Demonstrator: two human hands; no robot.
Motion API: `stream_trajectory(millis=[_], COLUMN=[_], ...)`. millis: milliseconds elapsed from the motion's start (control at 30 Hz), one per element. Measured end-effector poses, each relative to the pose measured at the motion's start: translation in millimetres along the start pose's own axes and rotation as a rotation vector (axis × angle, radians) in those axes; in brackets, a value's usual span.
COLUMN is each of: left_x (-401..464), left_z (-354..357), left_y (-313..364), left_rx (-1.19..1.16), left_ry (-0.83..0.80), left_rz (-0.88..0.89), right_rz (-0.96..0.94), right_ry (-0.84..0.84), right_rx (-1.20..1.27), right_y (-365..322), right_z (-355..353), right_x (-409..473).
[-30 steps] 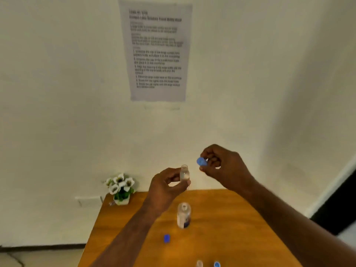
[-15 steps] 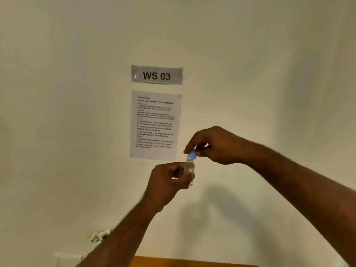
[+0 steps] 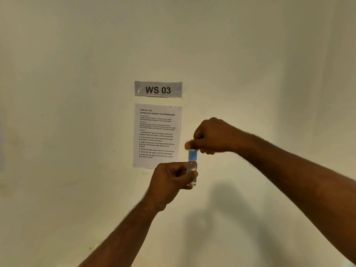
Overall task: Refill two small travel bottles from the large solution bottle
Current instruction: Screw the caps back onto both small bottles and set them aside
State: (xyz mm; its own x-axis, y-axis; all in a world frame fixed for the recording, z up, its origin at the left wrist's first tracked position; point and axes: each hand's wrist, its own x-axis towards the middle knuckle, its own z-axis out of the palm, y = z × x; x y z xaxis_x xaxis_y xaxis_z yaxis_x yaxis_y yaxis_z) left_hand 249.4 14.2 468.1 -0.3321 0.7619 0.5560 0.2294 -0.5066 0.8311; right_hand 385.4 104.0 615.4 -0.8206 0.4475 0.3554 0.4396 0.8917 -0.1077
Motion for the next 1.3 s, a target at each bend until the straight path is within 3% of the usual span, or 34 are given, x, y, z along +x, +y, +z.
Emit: stream_trajectory(millis=[100,233,433,500,600,733,867,1000,1100,1300], left_x=[-1.1,0.0,-0.2,0.9,2.6,2.7,1.9,3.1,2.0,-0.5], left_z=[-3.0,-8.5,-14.1,-16.1,-19.9,-20.6,-16.8,-18.8,-18.5,-15.3], left_y=[0.2,1.6,6.4,7.7,7.7,8.7,10.5,13.1,10.8,0.4], left_rx=[0.013,0.006,-0.023,-0.030,-0.010,0.014,0.001,-0.045,-0.035,-0.018], left_ry=[0.000,0.002,-0.034,-0.039,-0.036,-0.036,-0.070,-0.048,-0.047,-0.028], left_rz=[-0.002,-0.016,0.016,0.019,0.019,0.034,0.036,0.032,0.034,0.007], right_rz=[-0.055,-0.142,-0.005,0.008,-0.088,-0.120,-0.085,-0.079,-0.126,-0.044], right_ry=[-0.061,-0.183,-0.043,0.012,-0.059,-0.118,0.006,-0.009,-0.110,-0.037], right_rx=[0.332,0.193,0.079,0.195,0.366,0.233,0.053,0.286,0.175,0.015], right_y=[1.4,-2.5,-10.8,-14.6,-14.9,-19.8,-25.6,-22.8,-23.0,-28.5], right_z=[-13.0,-8.7,7.8,2.8,-10.7,-7.3,6.5,-5.8,-9.1,12.4], right_x=[-1.1,-1.8,4.8,4.7,2.0,-1.9,-0.3,-6.6,-9.8,-4.4])
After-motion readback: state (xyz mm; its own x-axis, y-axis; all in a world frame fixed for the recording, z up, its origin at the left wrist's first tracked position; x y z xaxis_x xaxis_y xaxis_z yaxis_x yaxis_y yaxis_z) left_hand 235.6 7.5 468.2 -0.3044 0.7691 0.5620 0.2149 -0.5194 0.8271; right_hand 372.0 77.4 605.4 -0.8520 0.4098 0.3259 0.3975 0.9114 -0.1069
